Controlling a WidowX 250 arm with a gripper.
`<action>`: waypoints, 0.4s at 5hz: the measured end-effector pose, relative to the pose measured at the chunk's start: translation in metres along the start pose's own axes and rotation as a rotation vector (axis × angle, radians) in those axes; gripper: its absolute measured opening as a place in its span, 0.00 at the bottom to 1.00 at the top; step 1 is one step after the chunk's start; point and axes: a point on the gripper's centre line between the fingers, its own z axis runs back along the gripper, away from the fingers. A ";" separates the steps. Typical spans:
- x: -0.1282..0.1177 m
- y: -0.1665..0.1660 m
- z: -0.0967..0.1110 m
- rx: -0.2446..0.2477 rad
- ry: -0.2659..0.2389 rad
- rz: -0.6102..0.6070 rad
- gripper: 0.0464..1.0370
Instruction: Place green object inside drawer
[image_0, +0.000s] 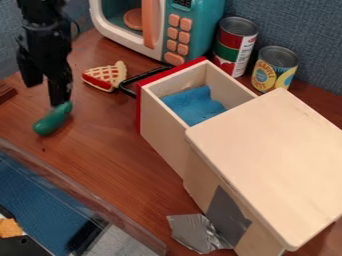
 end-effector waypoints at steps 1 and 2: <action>0.001 -0.003 -0.002 -0.020 0.003 0.013 0.96; -0.012 -0.019 -0.014 -0.048 0.031 0.010 0.96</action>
